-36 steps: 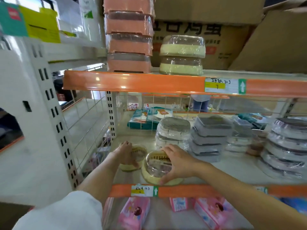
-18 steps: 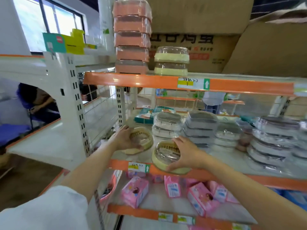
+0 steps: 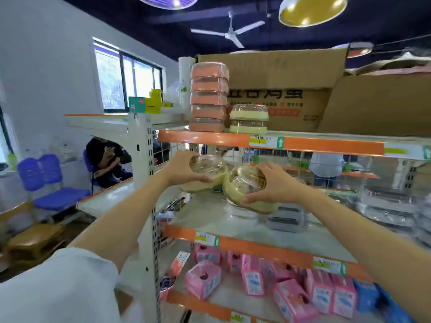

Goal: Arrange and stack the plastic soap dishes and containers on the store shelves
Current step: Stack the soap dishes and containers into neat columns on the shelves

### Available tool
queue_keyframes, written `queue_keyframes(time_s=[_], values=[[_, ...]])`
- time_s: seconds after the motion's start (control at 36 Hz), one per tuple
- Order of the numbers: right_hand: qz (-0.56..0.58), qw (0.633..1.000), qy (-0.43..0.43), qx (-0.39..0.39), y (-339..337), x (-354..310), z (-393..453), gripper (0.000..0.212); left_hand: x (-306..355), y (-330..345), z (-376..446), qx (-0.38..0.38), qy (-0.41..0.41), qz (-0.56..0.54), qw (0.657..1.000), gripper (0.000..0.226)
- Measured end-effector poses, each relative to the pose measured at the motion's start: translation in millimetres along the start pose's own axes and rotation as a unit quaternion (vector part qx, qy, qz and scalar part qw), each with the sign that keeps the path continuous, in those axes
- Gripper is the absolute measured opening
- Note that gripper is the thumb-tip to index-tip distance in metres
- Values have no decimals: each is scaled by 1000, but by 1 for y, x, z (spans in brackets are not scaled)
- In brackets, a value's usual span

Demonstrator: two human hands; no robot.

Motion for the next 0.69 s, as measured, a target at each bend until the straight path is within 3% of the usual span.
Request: queue_keyframes(time_s=[0.11, 0.17, 0.28, 0.47, 0.69], values=[[30, 999, -5, 30, -24, -1, 2, 98, 18, -25, 8, 38, 24, 9, 999, 66], [51, 998, -7, 42, -33, 1, 4, 97, 27, -34, 15, 36, 22, 15, 999, 54], [74, 996, 5, 52, -47, 9, 19, 73, 46, -52, 38, 42, 31, 34, 998, 47], [58, 993, 33, 97, -92, 21, 64, 98, 69, -82, 94, 74, 58, 49, 994, 43], [66, 985, 65, 147, -137, 56, 129, 91, 62, -99, 172, 106, 71, 55, 990, 72]])
Point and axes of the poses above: each hand's wrist, its own z-axis towards the middle knuckle, its own y-axis out of the palm, x = y × z, the point moved 4 cm from there along z, towards the middle knuckle, and after that the axes turned 2 degrees about x, right-handed, at the moved point
